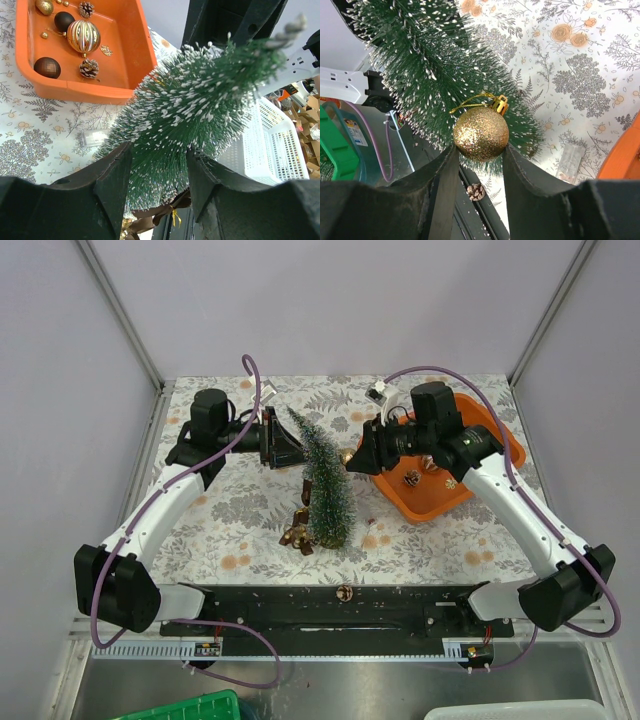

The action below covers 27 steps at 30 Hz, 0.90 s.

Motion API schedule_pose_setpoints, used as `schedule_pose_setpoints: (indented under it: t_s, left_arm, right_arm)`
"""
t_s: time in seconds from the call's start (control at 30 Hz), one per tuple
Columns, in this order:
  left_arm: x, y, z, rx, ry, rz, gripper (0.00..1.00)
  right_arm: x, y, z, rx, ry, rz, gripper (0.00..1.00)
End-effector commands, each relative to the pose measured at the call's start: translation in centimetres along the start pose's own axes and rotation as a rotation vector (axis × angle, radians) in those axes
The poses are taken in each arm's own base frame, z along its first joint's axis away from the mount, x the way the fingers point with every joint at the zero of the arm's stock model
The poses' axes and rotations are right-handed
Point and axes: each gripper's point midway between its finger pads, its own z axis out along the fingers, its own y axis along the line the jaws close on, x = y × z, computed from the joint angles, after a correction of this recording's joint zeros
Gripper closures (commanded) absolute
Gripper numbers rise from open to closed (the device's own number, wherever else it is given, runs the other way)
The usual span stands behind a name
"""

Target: Decorate the small christmas tree

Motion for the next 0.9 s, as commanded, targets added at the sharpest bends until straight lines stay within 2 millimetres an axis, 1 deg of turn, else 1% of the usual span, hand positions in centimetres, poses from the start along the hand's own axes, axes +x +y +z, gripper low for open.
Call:
schedule_pose_setpoints:
  t_s: [0.0, 0.07, 0.1, 0.17, 0.3, 0.4, 0.47, 0.57, 0.87]
  left_arm:
    - [-1.8, -1.6, -0.1, 0.049, -0.025, 0.083, 0.49]
    - [-1.7, -1.6, -0.1, 0.049, -0.024, 0.082, 0.49]
    - [-1.8, -1.6, -0.1, 0.048, -0.026, 0.086, 0.49]
    - [-1.8, -1.6, 0.0, 0.046, -0.024, 0.079, 0.48]
    - [-1.8, -1.6, -0.1, 0.048, -0.025, 0.083, 0.48]
    - [-1.9, -1.7, -0.1, 0.046, -0.025, 0.084, 0.48]
    - [-1.9, -1.7, -0.1, 0.046, -0.025, 0.085, 0.48]
    - [-1.8, -1.6, -0.1, 0.041, -0.021, 0.085, 0.47]
    - [-2.0, -1.8, -0.2, 0.039, -0.020, 0.096, 0.47]
  right_arm:
    - [-1.5, 0.9, -0.5, -0.020, -0.071, -0.036, 0.77]
    - [-1.3, 0.9, -0.6, -0.015, -0.069, -0.031, 0.74]
    - [-0.9, 0.8, -0.8, -0.005, -0.071, -0.028, 0.70]
    - [-0.6, 0.8, -1.0, 0.001, -0.074, -0.027, 0.66]
    - [-0.1, 0.9, -1.3, 0.001, -0.074, -0.021, 0.55]
    - [0.1, 1.0, -1.3, -0.003, -0.074, -0.019, 0.52]
    - [0.1, 1.0, -1.2, -0.003, -0.077, -0.020, 0.48]
    - [0.2, 0.9, -1.3, -0.001, -0.075, -0.018, 0.45]
    - [-0.1, 0.8, -1.6, 0.022, -0.086, -0.027, 0.40]
